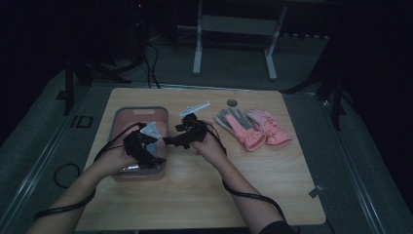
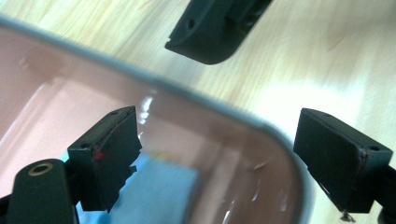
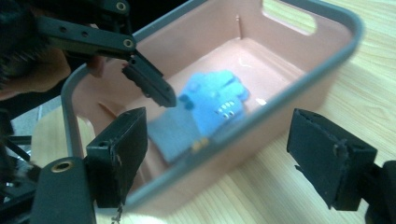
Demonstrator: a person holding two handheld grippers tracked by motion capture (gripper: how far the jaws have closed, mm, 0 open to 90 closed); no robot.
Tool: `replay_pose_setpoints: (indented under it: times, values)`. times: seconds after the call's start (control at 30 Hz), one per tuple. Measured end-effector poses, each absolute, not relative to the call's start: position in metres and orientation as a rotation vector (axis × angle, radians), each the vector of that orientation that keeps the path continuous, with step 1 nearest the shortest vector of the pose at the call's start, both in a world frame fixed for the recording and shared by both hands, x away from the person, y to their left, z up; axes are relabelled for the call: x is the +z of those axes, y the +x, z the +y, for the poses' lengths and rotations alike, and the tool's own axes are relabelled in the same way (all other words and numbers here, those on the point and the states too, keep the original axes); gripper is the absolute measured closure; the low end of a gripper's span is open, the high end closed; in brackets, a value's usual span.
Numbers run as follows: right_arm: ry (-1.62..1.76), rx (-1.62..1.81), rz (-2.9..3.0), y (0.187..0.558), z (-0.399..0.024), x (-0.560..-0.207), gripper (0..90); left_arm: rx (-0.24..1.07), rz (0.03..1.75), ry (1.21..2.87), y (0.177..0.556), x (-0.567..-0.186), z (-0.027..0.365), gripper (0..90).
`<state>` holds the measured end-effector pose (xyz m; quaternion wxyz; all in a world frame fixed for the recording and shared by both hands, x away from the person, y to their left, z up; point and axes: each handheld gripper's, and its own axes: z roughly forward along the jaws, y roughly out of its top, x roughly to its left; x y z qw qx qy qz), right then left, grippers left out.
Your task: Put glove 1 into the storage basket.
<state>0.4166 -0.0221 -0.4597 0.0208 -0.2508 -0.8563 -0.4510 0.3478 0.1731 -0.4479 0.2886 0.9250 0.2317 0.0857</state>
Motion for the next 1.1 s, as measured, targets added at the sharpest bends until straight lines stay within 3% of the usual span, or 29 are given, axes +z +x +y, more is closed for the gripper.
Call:
replay_pose_setpoints:
  times: [0.57,0.87,1.1]
  values:
    - [-0.878,-1.425,-2.679,0.404,-0.098,-0.456,14.1,0.142,0.520,2.445,0.336,-0.450,0.110,14.5]
    - [-0.943,-1.444,-2.681,0.401,-0.131,-0.461,13.6,0.095,0.508,2.439,0.331,-0.462,0.085,2.5]
    - [-0.941,-1.377,-2.737,0.393,-0.149,-0.475,13.7,0.100,0.467,2.376,0.320,-0.475,0.071,2.5]
